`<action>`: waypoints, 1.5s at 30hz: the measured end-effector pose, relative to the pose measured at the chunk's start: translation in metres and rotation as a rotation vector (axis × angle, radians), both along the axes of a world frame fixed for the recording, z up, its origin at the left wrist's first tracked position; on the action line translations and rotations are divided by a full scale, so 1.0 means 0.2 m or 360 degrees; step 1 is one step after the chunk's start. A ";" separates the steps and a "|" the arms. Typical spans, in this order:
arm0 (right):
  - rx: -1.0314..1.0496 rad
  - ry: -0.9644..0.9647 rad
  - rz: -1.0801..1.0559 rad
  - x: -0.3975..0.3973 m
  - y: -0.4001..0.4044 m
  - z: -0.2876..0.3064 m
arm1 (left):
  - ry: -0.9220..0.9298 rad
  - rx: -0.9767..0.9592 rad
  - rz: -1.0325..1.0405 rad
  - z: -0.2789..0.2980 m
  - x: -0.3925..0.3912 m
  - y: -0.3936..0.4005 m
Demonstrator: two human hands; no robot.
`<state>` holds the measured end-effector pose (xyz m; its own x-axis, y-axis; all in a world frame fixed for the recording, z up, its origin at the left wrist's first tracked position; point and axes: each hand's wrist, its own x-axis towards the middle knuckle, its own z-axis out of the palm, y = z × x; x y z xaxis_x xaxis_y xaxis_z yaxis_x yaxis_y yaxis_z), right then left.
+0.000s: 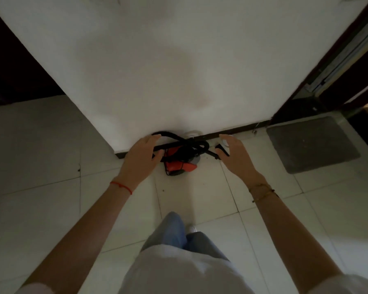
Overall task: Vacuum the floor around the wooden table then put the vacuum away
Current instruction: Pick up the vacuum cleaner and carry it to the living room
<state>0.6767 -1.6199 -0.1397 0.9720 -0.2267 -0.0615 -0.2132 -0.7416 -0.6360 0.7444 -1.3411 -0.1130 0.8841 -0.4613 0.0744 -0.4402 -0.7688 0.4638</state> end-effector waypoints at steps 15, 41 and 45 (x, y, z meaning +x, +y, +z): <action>0.0026 0.0347 0.0051 0.88 -0.49 -1.23 | 0.0197 0.0269 0.0068 -1.34 0.83 -0.54; 0.0295 0.0082 -0.0028 1.45 -0.82 -3.28 | 0.0013 0.0350 -0.0093 -3.29 1.32 -0.88; 0.0085 -0.0186 -0.0023 1.51 -0.78 -3.25 | 0.0011 0.0323 -0.0080 -3.26 1.35 -0.88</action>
